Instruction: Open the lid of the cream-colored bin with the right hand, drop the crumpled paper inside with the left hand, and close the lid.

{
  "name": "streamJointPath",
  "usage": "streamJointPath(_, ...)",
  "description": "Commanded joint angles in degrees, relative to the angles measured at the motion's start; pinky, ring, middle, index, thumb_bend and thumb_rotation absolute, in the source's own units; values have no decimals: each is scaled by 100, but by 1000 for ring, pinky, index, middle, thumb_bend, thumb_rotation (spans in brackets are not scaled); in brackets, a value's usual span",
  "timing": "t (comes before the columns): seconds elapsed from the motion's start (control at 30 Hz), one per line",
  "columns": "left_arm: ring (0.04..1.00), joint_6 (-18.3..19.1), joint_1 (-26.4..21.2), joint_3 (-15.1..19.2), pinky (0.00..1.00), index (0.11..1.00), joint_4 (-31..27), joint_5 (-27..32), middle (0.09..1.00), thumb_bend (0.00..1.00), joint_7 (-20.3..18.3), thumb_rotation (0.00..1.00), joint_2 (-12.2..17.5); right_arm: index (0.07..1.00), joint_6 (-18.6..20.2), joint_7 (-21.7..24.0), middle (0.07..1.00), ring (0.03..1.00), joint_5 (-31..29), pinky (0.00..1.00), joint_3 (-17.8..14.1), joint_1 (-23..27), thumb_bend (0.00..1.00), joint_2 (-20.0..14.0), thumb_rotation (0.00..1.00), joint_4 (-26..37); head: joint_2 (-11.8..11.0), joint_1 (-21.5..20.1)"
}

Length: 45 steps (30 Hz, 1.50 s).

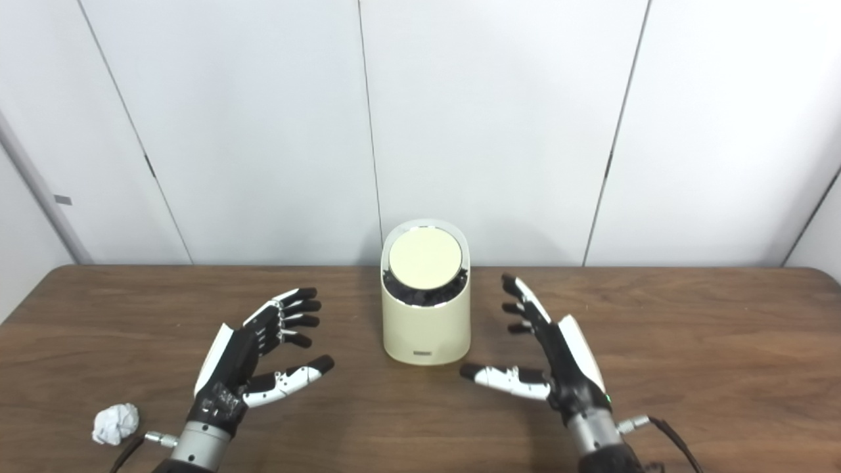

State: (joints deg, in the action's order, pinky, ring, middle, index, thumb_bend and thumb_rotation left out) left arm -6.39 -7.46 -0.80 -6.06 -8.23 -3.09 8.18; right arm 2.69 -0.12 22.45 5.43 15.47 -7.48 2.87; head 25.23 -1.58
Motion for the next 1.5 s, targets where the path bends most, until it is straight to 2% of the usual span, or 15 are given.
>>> streamJointPath(0.0,729,-232,-212,2,611,832,-27,16,790,679,35,140,16,972,70,-40,911,871,71,773,-66,479,799,-40,433,217,-13,-11)
streamJointPath(0.17,728,-294,-205,-31,619,831,45,-59,789,670,72,120,-10,993,382,44,938,906,67,787,-107,884,817,-144,427,116,-66,-24)
streamJointPath(0.4,737,-400,-218,-56,625,826,156,-83,789,671,107,132,-60,1000,632,126,953,909,157,776,-28,1427,845,-295,445,-59,-84,-17)
streamJointPath(0.57,741,-400,-220,-59,631,827,168,-70,790,677,104,139,-75,1000,660,117,936,900,230,755,35,1660,829,-320,427,-148,-76,-11)
streamJointPath(0.7,744,-404,-218,-66,628,829,164,-78,791,677,104,134,-84,998,994,191,938,906,307,760,89,1860,831,-285,440,-148,-63,-5)
streamJointPath(0.8,743,-409,-217,-77,639,830,163,-87,792,676,108,139,-94,995,1108,202,926,886,442,708,184,2016,830,-300,450,-197,-57,9)
streamJointPath(0.93,740,-427,-215,-87,633,829,179,-74,789,672,113,135,-112,998,1180,201,924,871,572,669,298,2147,815,-306,445,-268,-49,24)
streamJointPath(1.2,748,-406,-206,-88,640,836,218,-37,796,675,104,124,-139,979,1217,192,923,865,627,678,406,2294,792,-229,369,-419,-42,35)
streamJointPath(1.3,748,-413,-206,-93,636,838,223,-67,796,677,118,134,-148,977,1340,241,938,865,697,672,478,2343,791,-190,378,-460,-32,43)
streamJointPath(1.47,750,-442,-218,-86,643,840,244,-20,793,680,102,134,-165,965,1254,131,927,848,826,675,599,2417,783,-151,357,-653,-25,52)
